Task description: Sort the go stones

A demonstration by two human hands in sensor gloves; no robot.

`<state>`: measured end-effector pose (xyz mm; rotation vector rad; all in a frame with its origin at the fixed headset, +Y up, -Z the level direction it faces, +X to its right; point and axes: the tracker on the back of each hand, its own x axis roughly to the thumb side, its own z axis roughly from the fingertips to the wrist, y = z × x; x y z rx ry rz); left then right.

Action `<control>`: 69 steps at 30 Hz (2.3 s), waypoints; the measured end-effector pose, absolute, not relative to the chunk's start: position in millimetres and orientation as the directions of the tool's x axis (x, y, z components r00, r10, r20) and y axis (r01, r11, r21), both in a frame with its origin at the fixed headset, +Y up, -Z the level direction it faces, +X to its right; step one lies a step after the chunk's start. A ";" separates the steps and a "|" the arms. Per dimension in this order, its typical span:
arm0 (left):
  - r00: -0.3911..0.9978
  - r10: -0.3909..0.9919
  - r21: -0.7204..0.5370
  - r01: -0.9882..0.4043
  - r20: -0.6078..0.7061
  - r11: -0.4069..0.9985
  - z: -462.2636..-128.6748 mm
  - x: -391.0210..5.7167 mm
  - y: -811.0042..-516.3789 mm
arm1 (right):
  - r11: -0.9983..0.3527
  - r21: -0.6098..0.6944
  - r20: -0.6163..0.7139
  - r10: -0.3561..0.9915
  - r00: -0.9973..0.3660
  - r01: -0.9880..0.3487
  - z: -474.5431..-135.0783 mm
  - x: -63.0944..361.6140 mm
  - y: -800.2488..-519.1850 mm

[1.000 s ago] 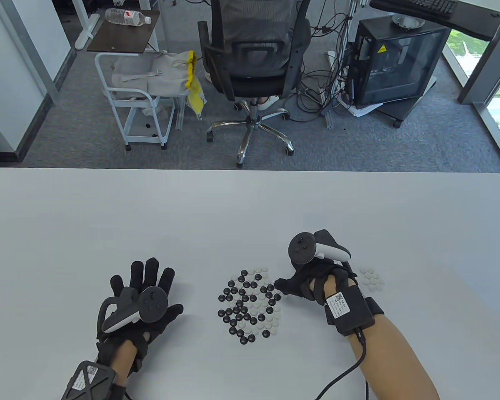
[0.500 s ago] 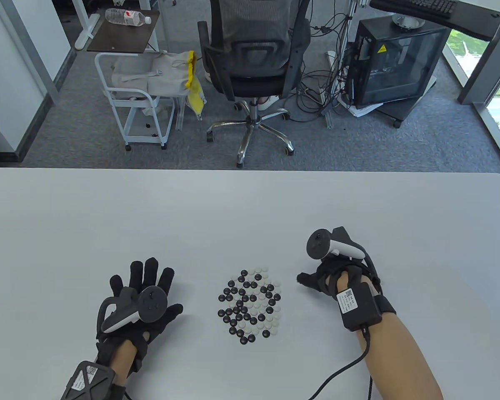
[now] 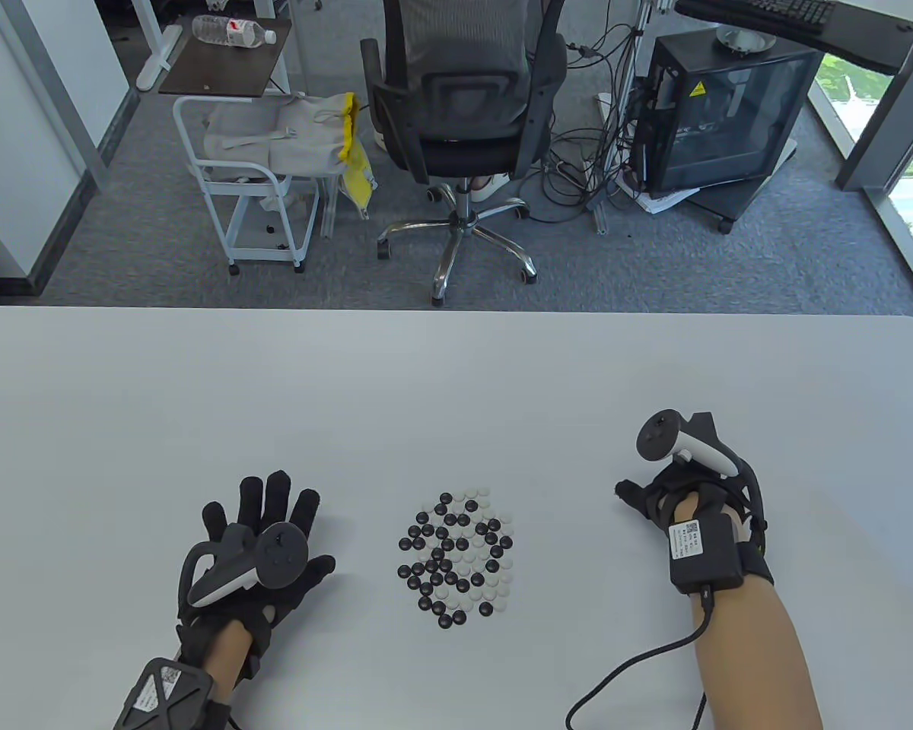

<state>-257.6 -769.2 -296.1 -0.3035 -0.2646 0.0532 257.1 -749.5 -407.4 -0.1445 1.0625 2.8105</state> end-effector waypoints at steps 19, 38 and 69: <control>0.963 0.091 -0.303 -0.011 0.252 0.953 -296.6 -256.6 -769.9 | -0.736 0.655 0.075 0.292 -0.953 -0.174 -406.2 192.9 -727.0; 0.959 0.108 -0.289 -0.029 0.261 0.957 -294.8 -258.6 -767.0 | -0.661 0.745 0.244 0.395 -0.886 -0.089 -405.4 110.8 -767.7; 0.962 0.097 -0.296 -0.018 0.255 0.955 -295.3 -256.1 -767.9 | -0.734 0.637 -0.146 0.185 -0.972 -0.236 -401.4 267.7 -752.0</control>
